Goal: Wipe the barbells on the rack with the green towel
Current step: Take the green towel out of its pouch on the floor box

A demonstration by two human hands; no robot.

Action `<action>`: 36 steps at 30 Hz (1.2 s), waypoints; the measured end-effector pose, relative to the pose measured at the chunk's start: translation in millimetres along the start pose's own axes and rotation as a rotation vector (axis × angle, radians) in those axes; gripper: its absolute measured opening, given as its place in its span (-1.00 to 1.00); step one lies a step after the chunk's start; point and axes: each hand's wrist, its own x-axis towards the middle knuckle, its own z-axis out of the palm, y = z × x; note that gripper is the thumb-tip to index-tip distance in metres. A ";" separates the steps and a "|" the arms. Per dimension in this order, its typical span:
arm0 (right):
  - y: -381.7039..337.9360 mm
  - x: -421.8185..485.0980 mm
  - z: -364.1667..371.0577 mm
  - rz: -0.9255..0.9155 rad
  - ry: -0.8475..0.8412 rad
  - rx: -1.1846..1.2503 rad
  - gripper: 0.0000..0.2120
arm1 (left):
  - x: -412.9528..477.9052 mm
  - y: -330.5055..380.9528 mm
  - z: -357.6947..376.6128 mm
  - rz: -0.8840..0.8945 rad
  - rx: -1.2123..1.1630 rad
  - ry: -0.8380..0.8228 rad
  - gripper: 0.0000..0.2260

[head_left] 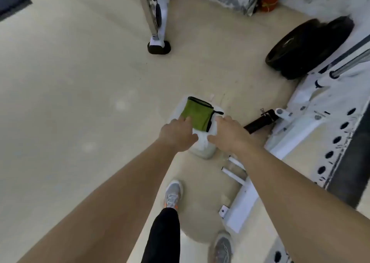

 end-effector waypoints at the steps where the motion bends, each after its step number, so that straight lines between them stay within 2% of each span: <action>1: 5.4 24.0 16.3 0.025 -0.014 0.035 -0.42 | 26.1 -6.0 13.8 0.005 0.000 -0.010 -0.61; 6: 48.5 129.9 90.5 0.185 -0.030 0.197 -0.41 | 152.4 -30.6 89.4 0.042 0.042 0.026 -0.70; 9: 73.9 170.9 123.5 0.251 -0.012 0.298 -0.40 | 216.9 -34.4 122.8 0.138 0.111 0.113 -0.54; 11: 86.5 186.1 141.4 0.285 -0.011 0.351 -0.36 | 247.1 -36.7 139.0 0.170 0.096 0.091 -0.42; 14: 96.0 192.7 158.2 0.306 -0.014 0.374 -0.37 | 263.9 -44.7 154.7 0.174 0.143 0.101 -0.50; 16: 97.8 189.0 163.6 0.309 -0.035 0.370 -0.37 | 260.9 -52.0 158.0 0.170 0.117 0.142 -0.55; 19: 94.5 180.9 161.1 0.302 -0.070 0.342 -0.37 | 256.6 -63.6 153.1 0.169 0.101 0.073 -0.49; 24: 77.0 171.7 145.9 0.290 -0.052 0.386 -0.40 | 222.8 -79.0 152.2 0.166 0.145 0.124 -0.84; 26: 66.1 162.0 140.0 0.281 -0.048 0.414 -0.41 | 195.4 -81.7 147.2 0.184 0.120 0.131 -0.89; 29: 42.7 135.1 120.8 0.188 -0.003 0.422 -0.36 | 149.9 -78.6 122.6 0.312 0.017 0.195 -0.97; 32: 15.6 96.7 87.2 0.032 0.030 0.397 -0.23 | 102.4 -63.3 76.3 0.473 -0.141 0.246 -0.85; 34: -3.2 67.2 59.6 -0.029 0.060 0.401 -0.34 | 70.6 -49.0 32.1 0.499 -0.234 0.266 -0.76; 36: -21.4 34.3 28.3 -0.030 0.109 0.442 -0.56 | 38.4 -35.6 -13.2 0.457 -0.296 0.235 -0.76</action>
